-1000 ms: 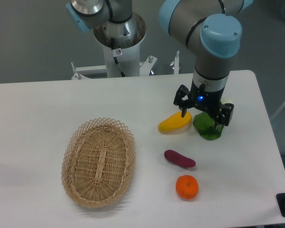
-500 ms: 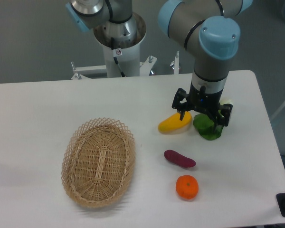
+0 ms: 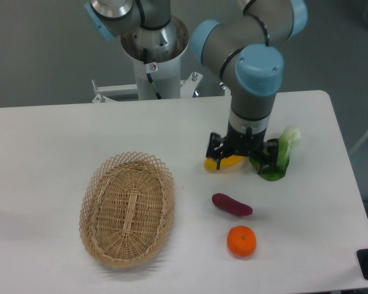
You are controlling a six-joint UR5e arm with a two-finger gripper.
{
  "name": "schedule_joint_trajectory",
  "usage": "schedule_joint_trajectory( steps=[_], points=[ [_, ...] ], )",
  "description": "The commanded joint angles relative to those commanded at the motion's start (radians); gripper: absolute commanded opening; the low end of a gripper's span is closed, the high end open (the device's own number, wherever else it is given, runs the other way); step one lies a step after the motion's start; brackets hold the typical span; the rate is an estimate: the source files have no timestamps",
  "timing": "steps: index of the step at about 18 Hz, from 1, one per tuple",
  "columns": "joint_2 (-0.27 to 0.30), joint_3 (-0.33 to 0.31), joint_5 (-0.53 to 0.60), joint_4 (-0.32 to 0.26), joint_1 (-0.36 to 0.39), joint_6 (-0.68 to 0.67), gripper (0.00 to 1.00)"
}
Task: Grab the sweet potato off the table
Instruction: 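Move the gripper over the purple sweet potato, then lower the gripper around the purple sweet potato and close it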
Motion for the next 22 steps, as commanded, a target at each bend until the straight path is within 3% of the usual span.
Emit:
schedule_joint_trajectory(
  steps=[2, 5, 9, 13, 22],
  points=[
    [-0.021, -0.009, 0.002, 0.014, 0.000, -0.028, 1.00],
    [-0.081, -0.029, 0.005, 0.136, 0.000, -0.100, 1.00],
    [-0.126, -0.040, 0.052, 0.176, 0.000, -0.186, 1.00],
    [-0.146, -0.077, 0.071, 0.256, -0.002, -0.187, 1.00],
    [-0.176, -0.060, 0.075, 0.262, -0.023, -0.299, 1.00]
  ],
)
